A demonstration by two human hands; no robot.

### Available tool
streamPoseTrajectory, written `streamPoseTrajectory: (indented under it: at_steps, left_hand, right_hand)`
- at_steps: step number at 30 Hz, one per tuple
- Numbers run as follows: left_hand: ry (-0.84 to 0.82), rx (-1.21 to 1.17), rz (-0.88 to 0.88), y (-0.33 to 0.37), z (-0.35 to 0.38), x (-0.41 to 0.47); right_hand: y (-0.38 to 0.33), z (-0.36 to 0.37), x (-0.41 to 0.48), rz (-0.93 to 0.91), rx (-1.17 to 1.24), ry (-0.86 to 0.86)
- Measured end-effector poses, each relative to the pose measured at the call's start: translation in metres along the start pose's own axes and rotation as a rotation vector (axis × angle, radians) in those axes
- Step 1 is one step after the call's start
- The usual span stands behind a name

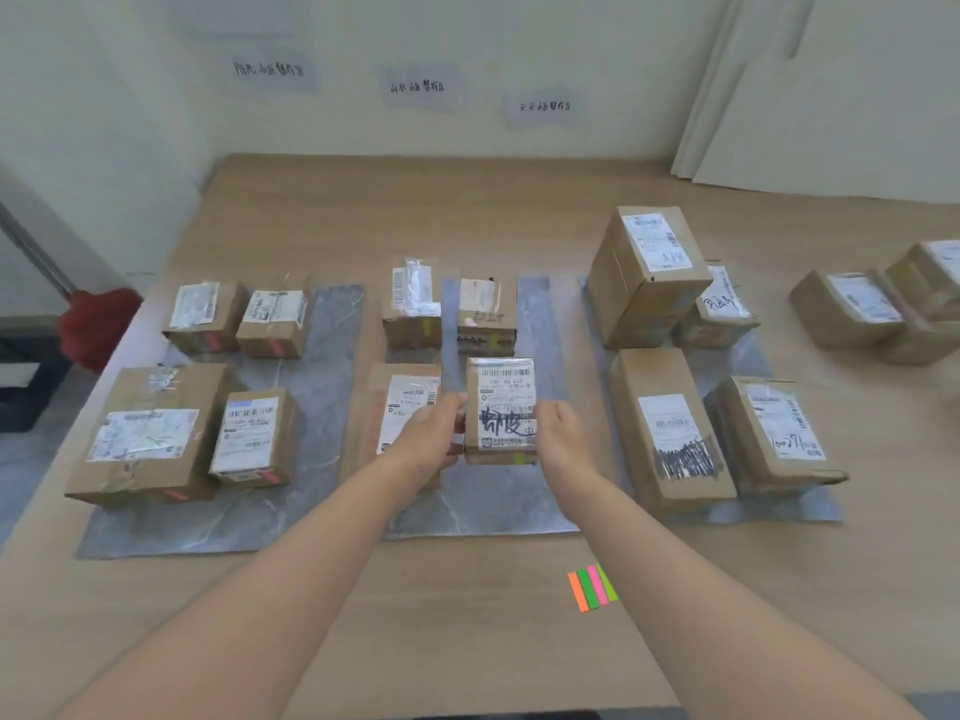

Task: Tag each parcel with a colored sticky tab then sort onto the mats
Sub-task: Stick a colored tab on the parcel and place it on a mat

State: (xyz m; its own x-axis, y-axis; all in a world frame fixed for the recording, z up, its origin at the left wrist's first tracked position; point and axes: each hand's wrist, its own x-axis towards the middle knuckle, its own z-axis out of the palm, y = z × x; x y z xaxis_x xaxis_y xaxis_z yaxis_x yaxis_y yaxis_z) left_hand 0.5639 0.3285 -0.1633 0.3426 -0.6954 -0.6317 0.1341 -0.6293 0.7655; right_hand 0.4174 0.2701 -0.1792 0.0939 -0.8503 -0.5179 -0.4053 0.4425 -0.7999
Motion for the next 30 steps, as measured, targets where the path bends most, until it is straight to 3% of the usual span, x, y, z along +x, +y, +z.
streamPoseTrajectory:
  at_steps: [9,23,30]
  left_hand:
    - [0.017,0.046,-0.119,-0.006,0.022,0.064]
    - [0.056,0.151,-0.237,-0.006,0.035,0.073]
    - [0.187,0.032,-0.169,0.017,0.032,0.055]
  right_hand:
    - [0.018,0.010,0.064,0.100,-0.001,-0.063]
    - [0.029,0.000,0.088,0.163,-0.012,-0.191]
    - [-0.006,-0.015,0.078,0.020,-0.044,-0.163]
